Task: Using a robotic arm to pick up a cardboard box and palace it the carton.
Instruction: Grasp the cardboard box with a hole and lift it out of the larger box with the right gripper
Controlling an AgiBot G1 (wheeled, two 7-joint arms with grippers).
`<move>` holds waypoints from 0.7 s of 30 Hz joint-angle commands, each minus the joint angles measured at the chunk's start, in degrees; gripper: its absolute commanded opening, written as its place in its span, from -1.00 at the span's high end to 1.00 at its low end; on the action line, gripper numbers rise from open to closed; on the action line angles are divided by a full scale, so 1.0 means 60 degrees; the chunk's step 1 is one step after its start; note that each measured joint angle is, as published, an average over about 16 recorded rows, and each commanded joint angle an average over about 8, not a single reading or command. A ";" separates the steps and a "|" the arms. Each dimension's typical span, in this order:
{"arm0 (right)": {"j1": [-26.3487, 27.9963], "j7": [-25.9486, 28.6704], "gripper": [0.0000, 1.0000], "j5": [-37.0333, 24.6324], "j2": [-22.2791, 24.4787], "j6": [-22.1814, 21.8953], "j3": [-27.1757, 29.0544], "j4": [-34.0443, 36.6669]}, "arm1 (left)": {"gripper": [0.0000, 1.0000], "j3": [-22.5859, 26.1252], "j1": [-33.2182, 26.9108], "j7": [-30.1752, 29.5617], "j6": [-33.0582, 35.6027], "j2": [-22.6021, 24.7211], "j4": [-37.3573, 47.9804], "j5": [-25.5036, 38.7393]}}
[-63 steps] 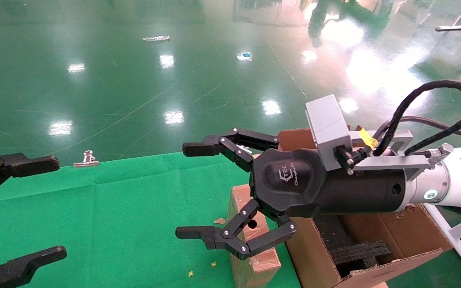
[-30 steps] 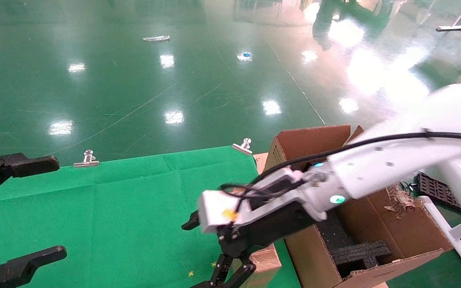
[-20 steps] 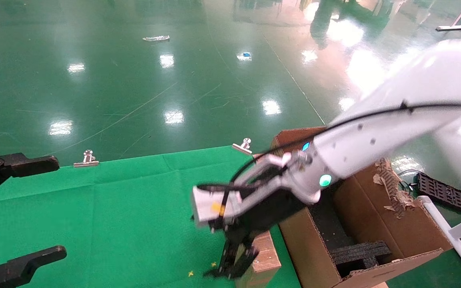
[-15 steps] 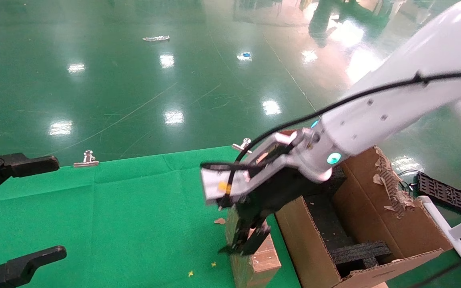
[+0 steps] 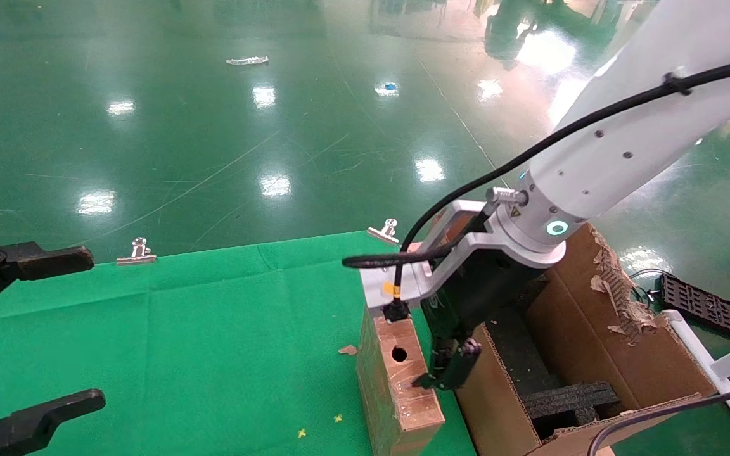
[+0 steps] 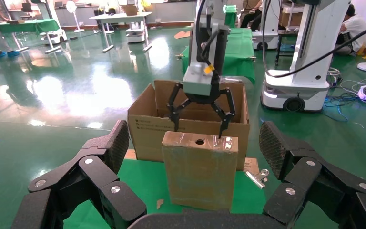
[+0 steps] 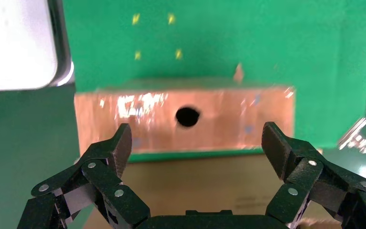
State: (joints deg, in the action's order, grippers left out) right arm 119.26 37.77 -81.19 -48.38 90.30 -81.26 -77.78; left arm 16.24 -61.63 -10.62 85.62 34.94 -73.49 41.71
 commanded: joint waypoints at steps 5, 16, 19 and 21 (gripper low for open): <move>0.0623 0.0431 -1.00 0.0094 -0.0385 -0.0073 -0.1242 0.0004 | -1.00 0.0004 -0.0001 0.0002 -0.0002 -0.0002 0.0000 -0.0003; 0.1382 0.2730 -1.00 0.0216 -0.0789 -0.0421 -0.2338 0.0168 | -1.00 0.0012 -0.0002 0.0006 -0.0005 -0.0005 0.0000 -0.0008; 0.1455 0.4337 -1.00 0.0435 -0.0667 -0.0523 -0.2400 0.0453 | -1.00 0.0014 -0.0003 0.0007 -0.0006 -0.0006 0.0000 -0.0009; 0.1423 0.5315 -1.00 0.0694 -0.0600 -0.0547 -0.2403 0.0802 | -1.00 0.0015 -0.0003 0.0008 -0.0007 -0.0006 0.0000 -0.0010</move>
State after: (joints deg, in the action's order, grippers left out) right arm 127.12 66.78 -76.09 -52.34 87.47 -95.42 -71.70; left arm 16.33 -61.65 -10.57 85.58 34.91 -73.49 41.65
